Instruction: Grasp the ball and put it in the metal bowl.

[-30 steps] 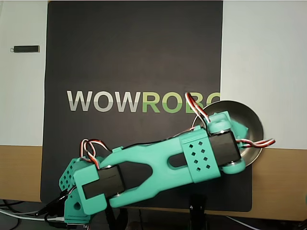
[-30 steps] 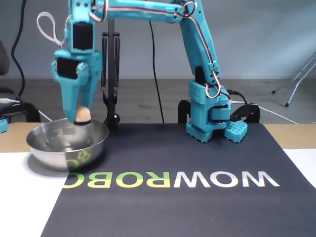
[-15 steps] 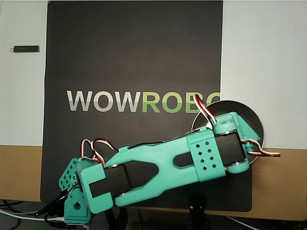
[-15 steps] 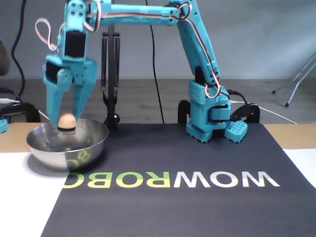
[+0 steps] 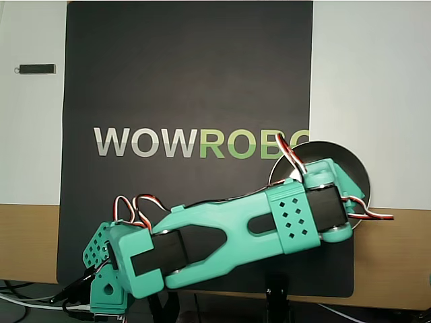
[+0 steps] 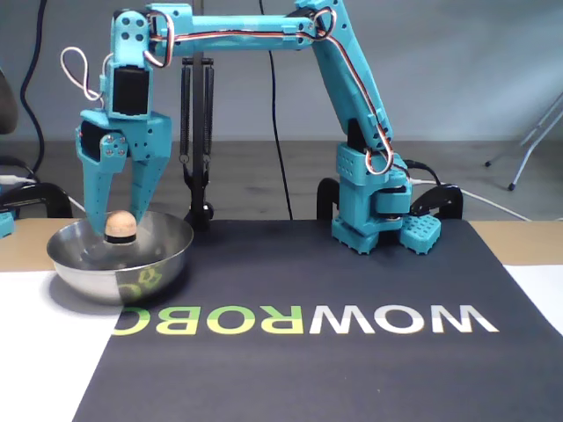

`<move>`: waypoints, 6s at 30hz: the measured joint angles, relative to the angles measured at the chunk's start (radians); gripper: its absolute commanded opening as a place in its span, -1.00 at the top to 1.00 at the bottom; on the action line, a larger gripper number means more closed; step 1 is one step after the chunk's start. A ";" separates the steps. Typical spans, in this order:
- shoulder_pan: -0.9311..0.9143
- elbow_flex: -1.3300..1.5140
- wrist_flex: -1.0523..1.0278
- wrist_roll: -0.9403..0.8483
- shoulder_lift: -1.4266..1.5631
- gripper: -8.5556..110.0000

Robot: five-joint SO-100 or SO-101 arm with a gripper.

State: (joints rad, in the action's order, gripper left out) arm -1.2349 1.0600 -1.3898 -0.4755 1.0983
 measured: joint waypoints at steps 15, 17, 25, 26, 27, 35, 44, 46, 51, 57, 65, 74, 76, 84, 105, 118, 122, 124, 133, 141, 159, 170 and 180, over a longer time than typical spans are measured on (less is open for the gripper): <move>0.000 0.000 0.000 -0.002 0.000 0.26; 0.000 0.000 0.000 -0.002 0.000 0.25; 0.000 0.000 0.000 -0.002 0.000 -0.14; 0.000 0.000 0.000 -0.002 0.000 -0.15; 0.000 0.000 0.000 -0.002 0.000 -0.15; 0.000 0.000 0.000 -0.002 0.000 -0.14; 0.000 0.000 0.000 -0.002 0.000 -0.14; 0.000 0.000 0.000 -0.002 0.000 -0.14; 0.000 0.000 0.000 -0.002 0.000 -0.14; 0.000 0.000 0.000 -0.002 0.000 -0.13; 0.000 0.000 0.000 -0.002 0.000 -0.13; 0.000 0.000 0.000 -0.002 0.000 0.23; 0.000 0.000 0.000 -0.002 0.000 0.48; 0.000 0.000 0.000 -0.002 0.000 0.86; 0.112 0.000 -0.176 -0.002 0.083 0.86; 0.337 0.000 -0.252 0.196 0.161 0.86; 0.419 0.000 -0.252 0.262 0.179 0.86; 0.463 0.000 -0.252 0.295 0.184 0.86; 0.666 0.000 -0.253 0.436 0.199 0.86; 0.853 0.017 -0.281 0.503 0.215 0.86; 1.195 0.278 -0.224 0.629 0.377 0.86; 1.330 0.433 -0.104 0.730 0.380 0.86; 1.308 0.537 0.023 0.738 0.476 0.86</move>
State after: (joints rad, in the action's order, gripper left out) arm 0.0736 1.5969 -1.3668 0.2623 1.5739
